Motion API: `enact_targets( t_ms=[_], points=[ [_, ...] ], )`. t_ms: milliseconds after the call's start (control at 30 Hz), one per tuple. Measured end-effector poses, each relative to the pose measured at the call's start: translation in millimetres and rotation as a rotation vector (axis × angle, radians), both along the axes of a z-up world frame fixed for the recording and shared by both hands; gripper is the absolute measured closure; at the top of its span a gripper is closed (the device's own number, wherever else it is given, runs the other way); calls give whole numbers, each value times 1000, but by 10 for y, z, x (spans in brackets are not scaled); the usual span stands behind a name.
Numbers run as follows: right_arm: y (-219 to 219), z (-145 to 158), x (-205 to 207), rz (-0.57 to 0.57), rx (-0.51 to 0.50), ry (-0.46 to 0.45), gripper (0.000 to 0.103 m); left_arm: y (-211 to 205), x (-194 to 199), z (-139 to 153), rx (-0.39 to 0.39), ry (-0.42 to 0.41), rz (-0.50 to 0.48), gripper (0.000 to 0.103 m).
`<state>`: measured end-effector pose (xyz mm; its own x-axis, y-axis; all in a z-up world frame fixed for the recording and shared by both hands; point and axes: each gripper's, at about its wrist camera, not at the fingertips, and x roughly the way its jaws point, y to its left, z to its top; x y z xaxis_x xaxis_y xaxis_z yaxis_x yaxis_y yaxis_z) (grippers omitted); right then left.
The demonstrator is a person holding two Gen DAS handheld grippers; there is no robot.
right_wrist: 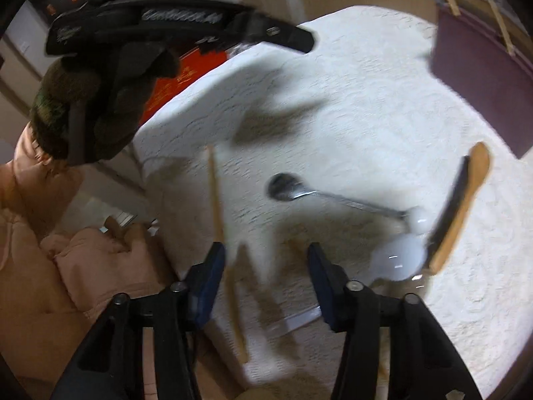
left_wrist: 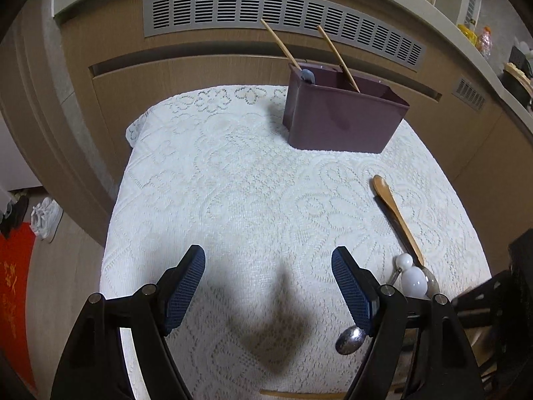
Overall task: Organize utensils
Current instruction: 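Grasp a wooden chopstick with the right tool while the left tool grasps the white-knobbed spoon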
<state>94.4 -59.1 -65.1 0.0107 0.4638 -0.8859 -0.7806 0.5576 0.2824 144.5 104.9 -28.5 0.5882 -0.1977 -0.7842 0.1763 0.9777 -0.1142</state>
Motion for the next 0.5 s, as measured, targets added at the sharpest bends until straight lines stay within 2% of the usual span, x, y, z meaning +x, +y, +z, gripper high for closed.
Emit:
enact_targets(
  t_ms=[167,333,500],
  points=[
    [272,-13,-162,133,9,31,82,71,-51,42,1,-8,30,24],
    [454,-92,-148,184,-28,38,86,171,-50,124,-21,-27,66,21],
    [554,-166,-145,183,-112,-29,88,166,-10,162,-50,-27,71,21]
  ],
)
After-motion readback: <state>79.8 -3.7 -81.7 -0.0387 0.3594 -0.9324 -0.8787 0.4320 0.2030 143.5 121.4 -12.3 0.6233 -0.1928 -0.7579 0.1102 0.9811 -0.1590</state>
